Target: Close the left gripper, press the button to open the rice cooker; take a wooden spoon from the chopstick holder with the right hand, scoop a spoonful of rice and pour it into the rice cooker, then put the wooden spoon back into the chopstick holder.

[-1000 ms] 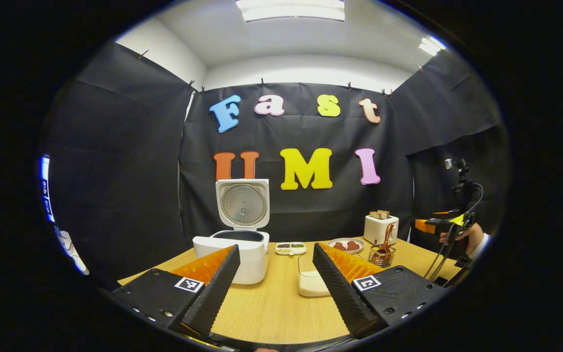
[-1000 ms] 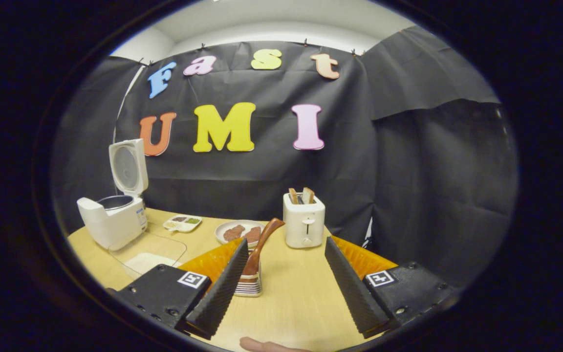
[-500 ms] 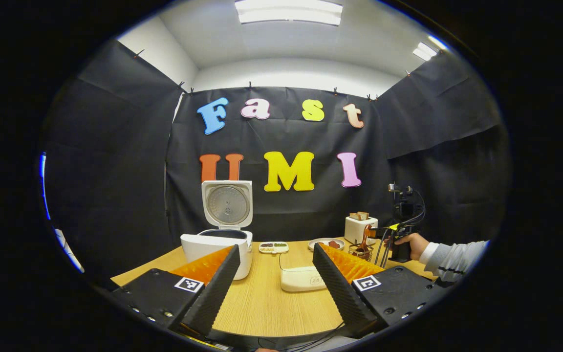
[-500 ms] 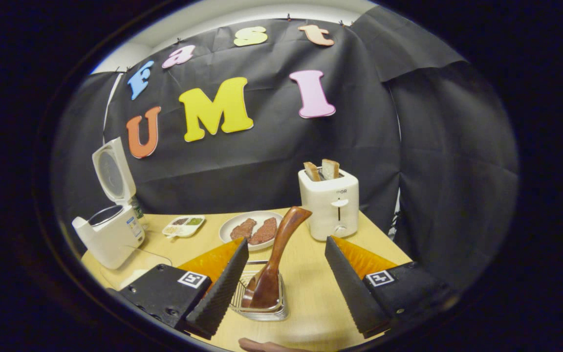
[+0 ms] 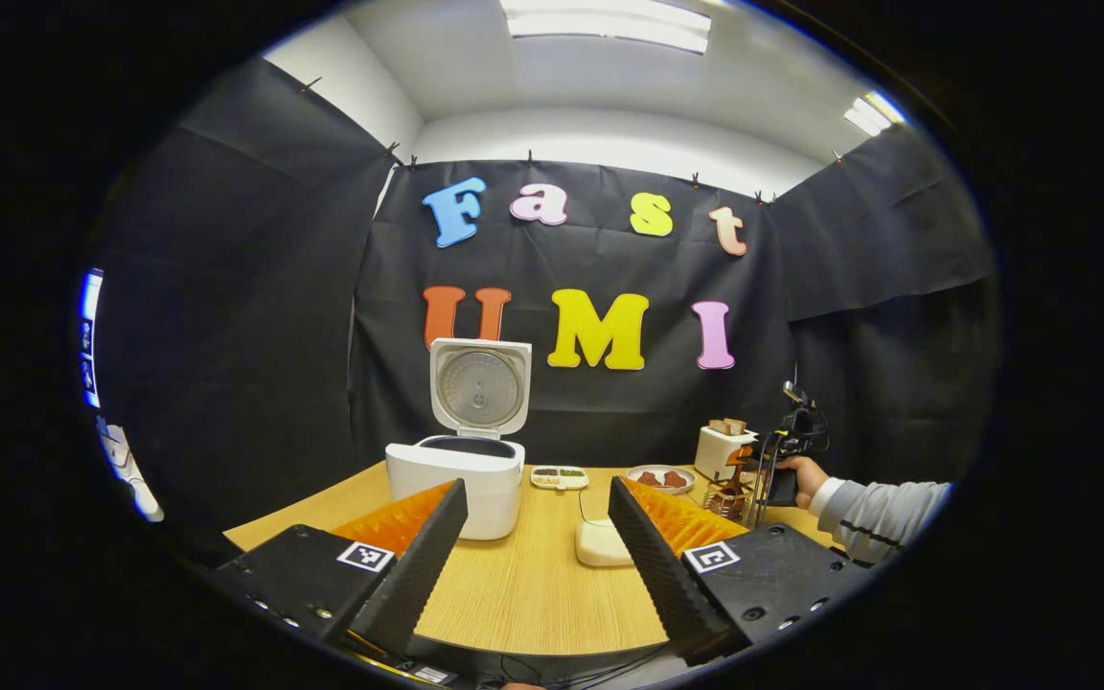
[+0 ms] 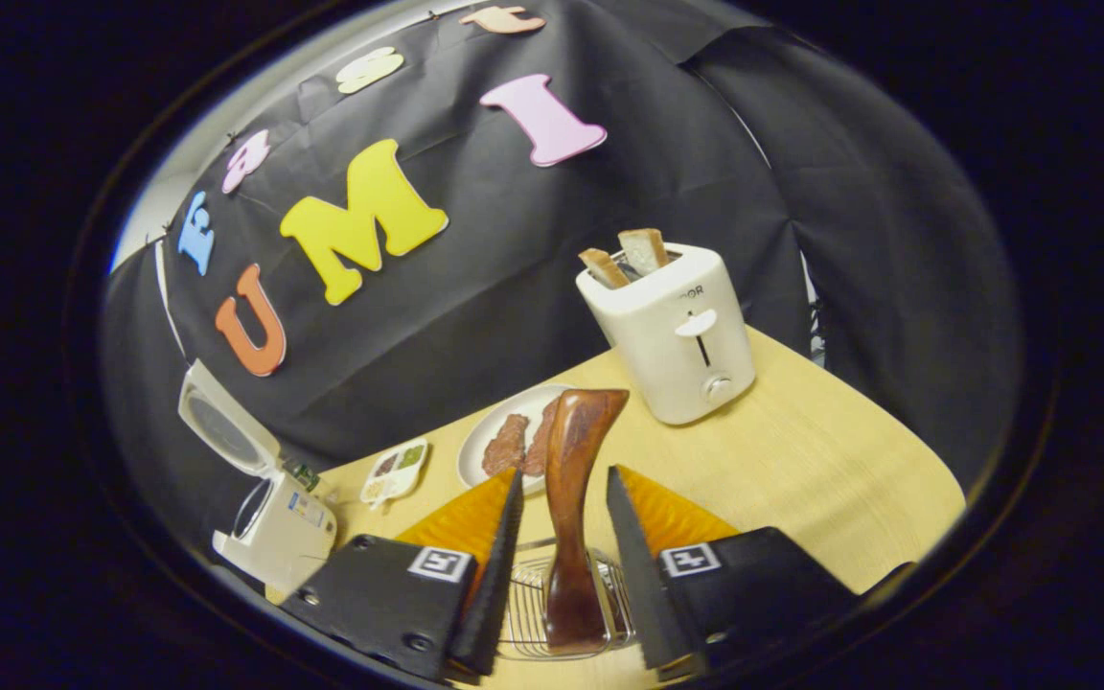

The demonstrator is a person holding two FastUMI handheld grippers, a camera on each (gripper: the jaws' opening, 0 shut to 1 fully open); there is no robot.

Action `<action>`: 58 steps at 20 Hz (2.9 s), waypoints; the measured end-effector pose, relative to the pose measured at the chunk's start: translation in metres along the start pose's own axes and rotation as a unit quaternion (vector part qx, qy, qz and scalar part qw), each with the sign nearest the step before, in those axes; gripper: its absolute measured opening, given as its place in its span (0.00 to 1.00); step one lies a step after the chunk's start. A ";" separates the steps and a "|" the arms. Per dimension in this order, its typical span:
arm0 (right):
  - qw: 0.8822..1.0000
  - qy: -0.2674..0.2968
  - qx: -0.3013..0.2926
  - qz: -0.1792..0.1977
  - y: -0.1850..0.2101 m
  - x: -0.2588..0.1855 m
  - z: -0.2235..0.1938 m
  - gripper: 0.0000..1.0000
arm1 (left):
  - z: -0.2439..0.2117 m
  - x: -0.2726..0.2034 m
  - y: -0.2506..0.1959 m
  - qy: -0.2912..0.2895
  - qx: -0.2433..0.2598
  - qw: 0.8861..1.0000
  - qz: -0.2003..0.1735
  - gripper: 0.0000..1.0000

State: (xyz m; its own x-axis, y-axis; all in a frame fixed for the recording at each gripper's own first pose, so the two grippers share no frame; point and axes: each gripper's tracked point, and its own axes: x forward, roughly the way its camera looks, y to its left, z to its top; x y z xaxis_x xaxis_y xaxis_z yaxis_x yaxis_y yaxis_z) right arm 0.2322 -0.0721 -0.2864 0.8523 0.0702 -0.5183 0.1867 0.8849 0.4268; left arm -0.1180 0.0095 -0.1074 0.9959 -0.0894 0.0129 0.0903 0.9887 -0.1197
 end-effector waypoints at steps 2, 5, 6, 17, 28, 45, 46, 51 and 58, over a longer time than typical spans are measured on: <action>1.000 0.002 0.000 0.001 0.005 -0.004 0.000 0.27 | 0.001 0.000 0.002 0.001 -0.004 1.000 -0.003 0.94; 1.000 -0.016 -0.026 0.000 0.011 -0.022 0.008 0.20 | 0.005 -0.003 -0.002 -0.004 -0.003 1.000 -0.012 0.94; 0.999 -0.033 -0.040 0.004 0.016 -0.028 0.014 0.20 | 0.006 -0.003 -0.005 -0.004 -0.001 1.000 -0.016 0.94; 0.975 -0.164 -0.152 0.003 0.092 -0.116 0.068 0.20 | 0.004 -0.007 -0.004 0.006 0.002 1.000 -0.029 0.94; 0.924 -0.212 -0.307 0.083 0.235 -0.140 -0.013 0.20 | -0.005 -0.004 -0.015 0.028 0.028 0.999 -0.027 0.94; 0.947 -0.123 -0.297 0.001 0.196 -0.060 -0.118 0.22 | -0.003 -0.003 -0.004 0.027 0.007 0.999 -0.018 0.94; 0.949 -0.122 -0.289 0.009 0.199 -0.061 -0.120 0.22 | -0.003 -0.002 -0.005 0.027 0.011 0.999 -0.019 0.94; 0.972 -0.075 -0.219 0.048 0.214 -0.067 -0.146 0.21 | -0.008 0.002 -0.007 0.034 0.007 0.999 -0.023 0.94; 0.993 -0.007 -0.055 0.102 0.240 -0.074 -0.163 0.21 | -0.007 0.000 0.003 0.033 -0.002 0.999 -0.016 0.94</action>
State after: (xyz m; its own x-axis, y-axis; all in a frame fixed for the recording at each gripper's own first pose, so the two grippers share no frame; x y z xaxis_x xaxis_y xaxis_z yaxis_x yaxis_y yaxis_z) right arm 0.1338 0.2100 -0.2663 0.8741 0.2471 -0.4183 -0.0444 0.8980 0.4377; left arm -0.1173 0.0117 -0.1145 0.9905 -0.1290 -0.0484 0.1221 0.9846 -0.1251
